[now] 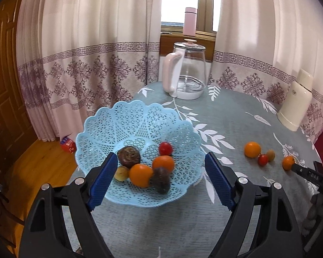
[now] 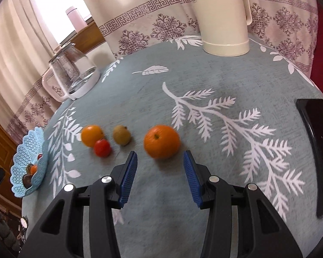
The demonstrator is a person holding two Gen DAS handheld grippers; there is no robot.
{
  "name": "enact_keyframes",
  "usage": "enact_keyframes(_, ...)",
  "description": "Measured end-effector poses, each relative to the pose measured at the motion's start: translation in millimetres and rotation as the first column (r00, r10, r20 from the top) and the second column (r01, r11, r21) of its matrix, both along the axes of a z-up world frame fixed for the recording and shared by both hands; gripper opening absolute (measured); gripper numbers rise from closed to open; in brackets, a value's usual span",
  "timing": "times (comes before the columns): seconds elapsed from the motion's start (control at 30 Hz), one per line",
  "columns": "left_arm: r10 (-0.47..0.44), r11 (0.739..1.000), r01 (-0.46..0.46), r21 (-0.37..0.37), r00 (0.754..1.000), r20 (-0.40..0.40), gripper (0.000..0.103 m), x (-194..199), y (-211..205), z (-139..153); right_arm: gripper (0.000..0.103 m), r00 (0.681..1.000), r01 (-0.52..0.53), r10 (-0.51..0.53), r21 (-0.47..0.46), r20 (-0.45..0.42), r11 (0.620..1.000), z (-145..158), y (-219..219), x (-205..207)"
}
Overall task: Organize fruits
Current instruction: 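Grasp the large orange on the table with the right gripper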
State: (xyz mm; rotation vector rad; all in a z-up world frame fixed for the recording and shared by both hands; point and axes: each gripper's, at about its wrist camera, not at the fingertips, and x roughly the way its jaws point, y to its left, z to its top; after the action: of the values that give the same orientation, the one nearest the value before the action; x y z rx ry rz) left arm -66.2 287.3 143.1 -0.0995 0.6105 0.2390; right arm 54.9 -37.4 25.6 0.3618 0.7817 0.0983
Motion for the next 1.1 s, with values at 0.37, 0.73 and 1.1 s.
enact_keyframes(0.37,-0.036,0.999,0.036,0.018,0.999,-0.013,0.084,9.6,-20.7,-1.8,0.046,0.999,-0.033,0.033,-0.013,-0.032,0.999,-5.0,4.7,29.4)
enact_keyframes(0.73,-0.142,0.988,0.144,0.049,0.989,-0.034,0.084,29.5,-67.5,-5.5,0.043,0.999,-0.048,0.046,-0.076,-0.029,0.996,-7.6,13.5,40.6)
enact_keyframes(1.1,-0.268,0.963,0.269,-0.009,0.956,-0.115,0.084,69.7,-120.7,-33.6,0.041,0.999,-0.035,0.035,-0.019,-0.009,0.999,-9.8,3.9,36.9)
